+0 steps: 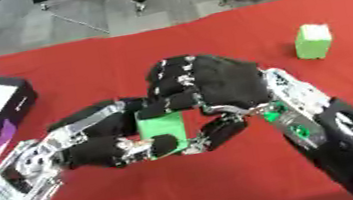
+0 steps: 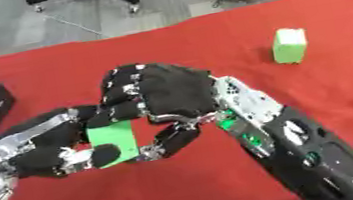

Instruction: Pick up the objects with one hand, pass them to the other hand, and then place them into the box on the other side of the table.

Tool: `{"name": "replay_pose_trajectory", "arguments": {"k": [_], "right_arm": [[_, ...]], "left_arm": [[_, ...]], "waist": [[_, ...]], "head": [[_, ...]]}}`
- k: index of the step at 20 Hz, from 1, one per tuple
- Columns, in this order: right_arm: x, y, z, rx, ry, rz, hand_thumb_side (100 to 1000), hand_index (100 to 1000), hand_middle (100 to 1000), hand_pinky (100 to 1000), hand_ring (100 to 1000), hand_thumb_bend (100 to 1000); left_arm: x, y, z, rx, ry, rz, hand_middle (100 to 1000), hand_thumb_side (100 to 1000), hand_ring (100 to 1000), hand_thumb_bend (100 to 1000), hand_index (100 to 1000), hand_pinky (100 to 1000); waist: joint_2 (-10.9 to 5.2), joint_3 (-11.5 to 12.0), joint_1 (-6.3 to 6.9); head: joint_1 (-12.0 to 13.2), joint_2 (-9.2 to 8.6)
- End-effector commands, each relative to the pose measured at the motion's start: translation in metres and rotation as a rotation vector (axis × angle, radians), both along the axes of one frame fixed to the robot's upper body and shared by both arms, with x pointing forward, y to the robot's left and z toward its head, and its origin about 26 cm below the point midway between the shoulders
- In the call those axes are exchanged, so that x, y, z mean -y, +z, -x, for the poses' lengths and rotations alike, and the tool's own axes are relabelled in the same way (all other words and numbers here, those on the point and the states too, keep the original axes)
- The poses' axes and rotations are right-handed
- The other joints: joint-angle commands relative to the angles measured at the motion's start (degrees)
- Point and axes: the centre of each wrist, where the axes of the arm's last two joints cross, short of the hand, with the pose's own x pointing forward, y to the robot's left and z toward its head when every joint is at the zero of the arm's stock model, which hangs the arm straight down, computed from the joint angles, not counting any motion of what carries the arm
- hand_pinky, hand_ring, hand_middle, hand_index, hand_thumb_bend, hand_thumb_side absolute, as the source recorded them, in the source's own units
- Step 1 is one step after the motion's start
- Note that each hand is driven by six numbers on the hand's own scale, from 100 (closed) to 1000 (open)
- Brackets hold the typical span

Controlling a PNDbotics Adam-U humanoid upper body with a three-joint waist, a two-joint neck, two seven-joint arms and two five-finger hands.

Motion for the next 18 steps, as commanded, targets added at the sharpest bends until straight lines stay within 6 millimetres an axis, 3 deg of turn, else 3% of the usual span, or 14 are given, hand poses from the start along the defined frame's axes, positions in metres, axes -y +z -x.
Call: {"name": "replay_pose_trajectory", "arguments": {"k": [1,2,5,12,13,15,18], "right_arm": [[-0.0036,-0.0070,-0.0048,0.006,-0.027,0.048,226,606,469,704,630,168],[-0.0035,-0.0070,-0.0048,0.009,-0.029,0.051,231,613,477,705,635,186],[-0.0034,-0.0075,-0.0044,0.018,-0.032,0.063,245,645,500,708,646,248],[-0.0029,-0.0065,-0.0021,0.029,-0.032,0.069,348,764,592,720,688,418],[-0.0025,-0.0072,-0.0021,0.031,-0.039,0.086,428,868,703,744,741,483],[-0.0022,-0.0095,-0.0022,0.034,-0.060,0.131,472,973,799,764,778,553],[-0.0007,-0.0127,-0.0029,0.012,-0.094,0.138,487,1000,878,782,805,612]], "left_arm": [[0.0225,0.0207,0.0145,0.056,-0.038,0.065,206,187,330,149,420,595],[0.0227,0.0208,0.0145,0.051,-0.008,0.064,181,184,308,100,397,576],[0.0232,0.0208,0.0146,0.030,0.080,0.052,149,229,282,100,366,551],[0.0223,0.0203,0.0145,0.005,0.169,0.062,136,235,272,100,355,532],[0.0216,0.0203,0.0143,0.003,0.178,0.065,135,237,272,100,354,530],[0.0201,0.0199,0.0141,-0.002,0.190,0.066,136,237,273,100,354,531],[0.0180,0.0184,0.0141,-0.022,0.199,0.061,136,238,273,100,355,529]], "waist": [[-0.78,0.0,0.07],[-0.79,0.0,0.07],[-0.81,-0.1,0.05],[-0.85,-0.1,0.04],[-0.86,-0.1,0.04],[-0.88,-0.2,0.04],[-0.90,-0.2,0.07]], "head": [[0.0,-0.13],[0.0,-0.13],[0.0,-0.13],[-0.2,-0.13],[-0.2,-0.13],[-0.2,-0.13],[-0.2,-0.13]]}}
